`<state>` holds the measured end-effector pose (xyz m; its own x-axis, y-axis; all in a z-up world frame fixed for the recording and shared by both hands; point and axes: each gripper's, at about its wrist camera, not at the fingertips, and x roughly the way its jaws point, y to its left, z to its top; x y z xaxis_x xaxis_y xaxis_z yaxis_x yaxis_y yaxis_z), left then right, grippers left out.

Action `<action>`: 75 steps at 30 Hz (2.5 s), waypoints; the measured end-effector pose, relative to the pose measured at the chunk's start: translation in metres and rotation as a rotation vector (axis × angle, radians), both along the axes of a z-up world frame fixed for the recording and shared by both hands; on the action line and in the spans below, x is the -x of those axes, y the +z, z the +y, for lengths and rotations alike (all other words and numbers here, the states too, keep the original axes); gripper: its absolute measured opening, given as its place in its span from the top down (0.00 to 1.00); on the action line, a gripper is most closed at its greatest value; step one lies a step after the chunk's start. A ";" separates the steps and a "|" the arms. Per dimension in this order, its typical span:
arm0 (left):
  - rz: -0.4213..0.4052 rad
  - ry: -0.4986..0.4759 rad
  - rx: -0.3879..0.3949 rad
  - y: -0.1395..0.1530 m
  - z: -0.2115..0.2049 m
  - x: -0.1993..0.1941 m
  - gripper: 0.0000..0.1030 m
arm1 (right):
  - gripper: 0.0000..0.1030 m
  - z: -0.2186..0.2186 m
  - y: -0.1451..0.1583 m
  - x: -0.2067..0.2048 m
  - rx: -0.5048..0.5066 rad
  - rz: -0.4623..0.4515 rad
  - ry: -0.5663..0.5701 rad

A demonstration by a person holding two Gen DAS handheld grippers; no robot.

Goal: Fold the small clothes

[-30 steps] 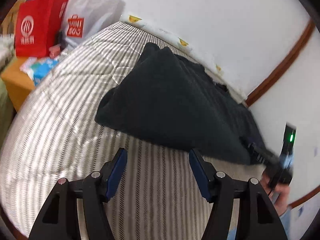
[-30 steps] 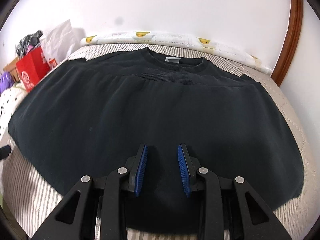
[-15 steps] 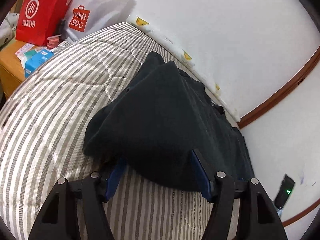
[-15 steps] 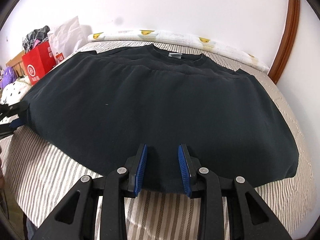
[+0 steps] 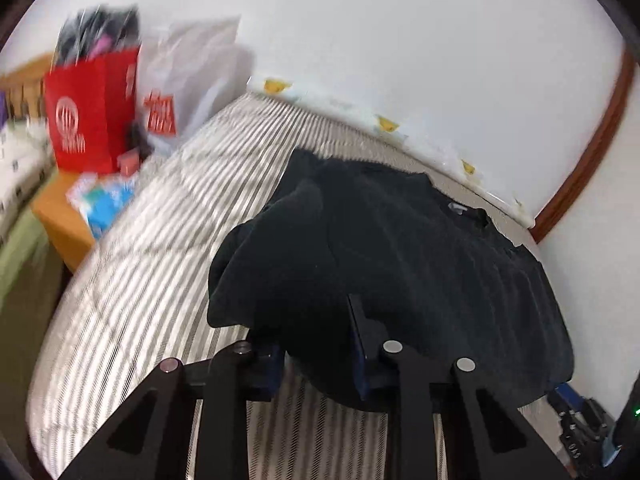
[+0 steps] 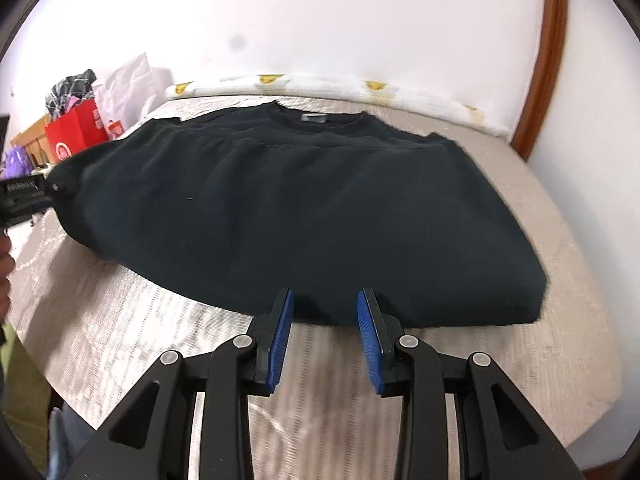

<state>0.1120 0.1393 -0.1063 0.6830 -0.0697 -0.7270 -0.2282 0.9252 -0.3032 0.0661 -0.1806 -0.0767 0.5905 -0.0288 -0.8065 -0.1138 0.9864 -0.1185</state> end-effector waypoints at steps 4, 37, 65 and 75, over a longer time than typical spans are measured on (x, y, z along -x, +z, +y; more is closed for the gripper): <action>-0.063 -0.049 -0.058 0.030 -0.021 -0.005 0.79 | 0.66 -0.024 0.005 0.005 0.010 -0.010 -0.052; -0.125 -0.566 -0.114 0.038 -0.160 -0.017 0.37 | 0.43 -0.076 0.031 -0.002 -0.153 -0.038 -0.093; 0.050 -0.557 0.037 -0.039 -0.146 -0.025 0.34 | 0.80 -0.004 -0.005 -0.130 -0.459 -0.053 -0.009; 0.039 -0.684 -0.041 -0.028 -0.217 -0.040 0.34 | 0.82 -0.104 0.029 -0.093 -0.268 -0.272 -0.163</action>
